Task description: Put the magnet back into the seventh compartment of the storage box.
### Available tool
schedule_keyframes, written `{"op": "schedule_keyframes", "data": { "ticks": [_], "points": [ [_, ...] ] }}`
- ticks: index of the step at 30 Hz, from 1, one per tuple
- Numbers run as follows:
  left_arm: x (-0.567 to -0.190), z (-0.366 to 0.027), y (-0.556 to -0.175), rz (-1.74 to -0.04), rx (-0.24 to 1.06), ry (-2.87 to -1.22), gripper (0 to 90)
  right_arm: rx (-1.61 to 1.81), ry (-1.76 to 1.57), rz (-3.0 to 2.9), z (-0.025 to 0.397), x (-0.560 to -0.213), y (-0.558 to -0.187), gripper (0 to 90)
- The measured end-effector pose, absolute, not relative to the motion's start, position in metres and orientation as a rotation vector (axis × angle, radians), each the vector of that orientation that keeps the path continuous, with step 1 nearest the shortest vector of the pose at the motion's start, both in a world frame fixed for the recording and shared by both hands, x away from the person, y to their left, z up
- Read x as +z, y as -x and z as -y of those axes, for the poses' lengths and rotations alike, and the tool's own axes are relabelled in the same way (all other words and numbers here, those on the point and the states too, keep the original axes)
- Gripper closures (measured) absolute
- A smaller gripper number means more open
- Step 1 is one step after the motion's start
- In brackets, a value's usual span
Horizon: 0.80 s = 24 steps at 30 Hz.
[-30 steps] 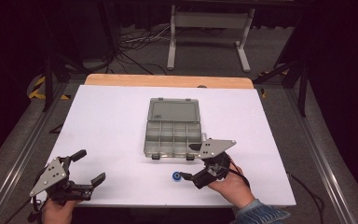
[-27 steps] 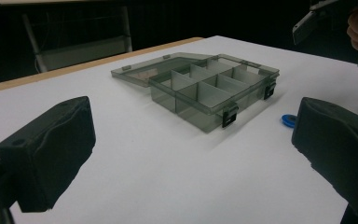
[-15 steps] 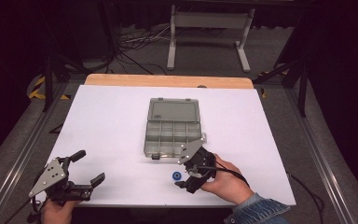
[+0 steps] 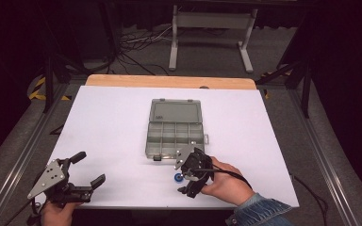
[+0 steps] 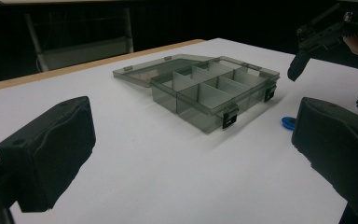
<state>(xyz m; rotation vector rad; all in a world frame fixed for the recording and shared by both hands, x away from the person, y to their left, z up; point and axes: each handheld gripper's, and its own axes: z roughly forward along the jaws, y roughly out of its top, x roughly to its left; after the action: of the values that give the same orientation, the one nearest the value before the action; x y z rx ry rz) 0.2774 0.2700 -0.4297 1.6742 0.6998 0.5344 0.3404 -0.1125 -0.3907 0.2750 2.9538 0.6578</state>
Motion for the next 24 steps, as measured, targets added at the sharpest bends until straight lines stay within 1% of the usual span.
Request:
{"op": "schedule_keyframes", "data": {
  "ticks": [6,9,24],
  "points": [
    [-0.429,-0.271,-0.277,-0.694,0.534,-1.673,0.4,0.728,-0.273,-2.937,0.111,-0.396,-0.341,20.6],
    [-0.429,-0.271,-0.277,-0.694,0.535,-1.675,0.4,0.739,-0.278,-2.945,0.11,-0.399,-0.342,22.9],
    [-0.429,-0.27,-0.277,-0.695,0.534,-1.675,0.4,0.655,-0.288,-2.97,0.104,-0.422,-0.352,40.7]
  ]
}}
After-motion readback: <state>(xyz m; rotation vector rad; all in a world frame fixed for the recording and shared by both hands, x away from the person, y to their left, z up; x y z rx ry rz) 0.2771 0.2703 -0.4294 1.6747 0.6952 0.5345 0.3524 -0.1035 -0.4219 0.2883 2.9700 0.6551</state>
